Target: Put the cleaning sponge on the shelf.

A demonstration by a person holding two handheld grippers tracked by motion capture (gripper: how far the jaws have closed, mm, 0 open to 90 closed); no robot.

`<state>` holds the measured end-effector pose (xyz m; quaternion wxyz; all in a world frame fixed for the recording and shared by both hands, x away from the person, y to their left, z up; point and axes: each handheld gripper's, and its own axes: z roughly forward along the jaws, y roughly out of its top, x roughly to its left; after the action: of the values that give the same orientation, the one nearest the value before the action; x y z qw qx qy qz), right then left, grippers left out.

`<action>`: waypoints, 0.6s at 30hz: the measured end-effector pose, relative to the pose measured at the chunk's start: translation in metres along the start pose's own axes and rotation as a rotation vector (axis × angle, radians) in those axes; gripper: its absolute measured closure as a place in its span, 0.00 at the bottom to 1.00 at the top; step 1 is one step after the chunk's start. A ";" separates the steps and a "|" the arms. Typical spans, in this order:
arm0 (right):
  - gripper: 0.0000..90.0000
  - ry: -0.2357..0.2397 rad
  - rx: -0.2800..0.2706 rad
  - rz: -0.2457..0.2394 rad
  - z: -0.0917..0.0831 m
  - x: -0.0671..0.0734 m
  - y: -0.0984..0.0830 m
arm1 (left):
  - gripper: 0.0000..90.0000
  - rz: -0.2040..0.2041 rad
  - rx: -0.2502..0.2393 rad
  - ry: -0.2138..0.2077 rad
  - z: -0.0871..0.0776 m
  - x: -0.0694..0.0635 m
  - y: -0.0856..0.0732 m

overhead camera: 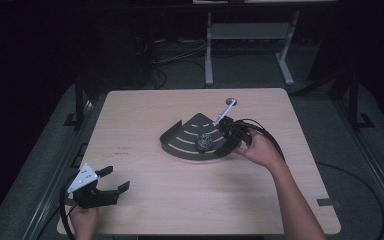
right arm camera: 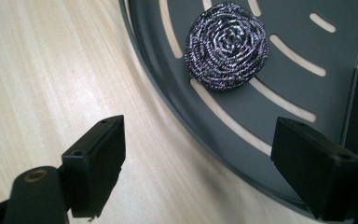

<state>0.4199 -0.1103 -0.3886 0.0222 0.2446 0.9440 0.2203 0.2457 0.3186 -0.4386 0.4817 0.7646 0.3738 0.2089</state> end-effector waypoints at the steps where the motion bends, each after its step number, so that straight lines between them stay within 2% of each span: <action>1: 0.19 0.002 0.000 0.000 -0.001 0.001 -0.001 | 0.15 0.000 0.000 0.000 0.000 0.000 0.000; 5: 0.19 -0.002 0.003 -0.001 -0.002 0.004 -0.008 | 0.15 0.001 0.002 -0.001 0.000 0.000 0.000; 7: 0.19 -0.008 0.024 -0.005 -0.002 0.005 -0.011 | 0.15 0.000 0.002 -0.001 0.000 0.000 0.000; 11: 0.19 -0.006 0.010 0.000 -0.005 0.008 -0.017 | 0.15 -0.001 0.001 -0.001 0.000 -0.001 0.000; 18: 0.19 -0.011 0.019 0.007 -0.007 0.011 -0.029 | 0.15 -0.001 0.001 -0.001 0.001 -0.001 0.000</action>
<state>0.3961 -0.1301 -0.3941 0.0241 0.2494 0.9451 0.2100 0.2456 0.3172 -0.4388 0.4816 0.7649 0.3739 0.2080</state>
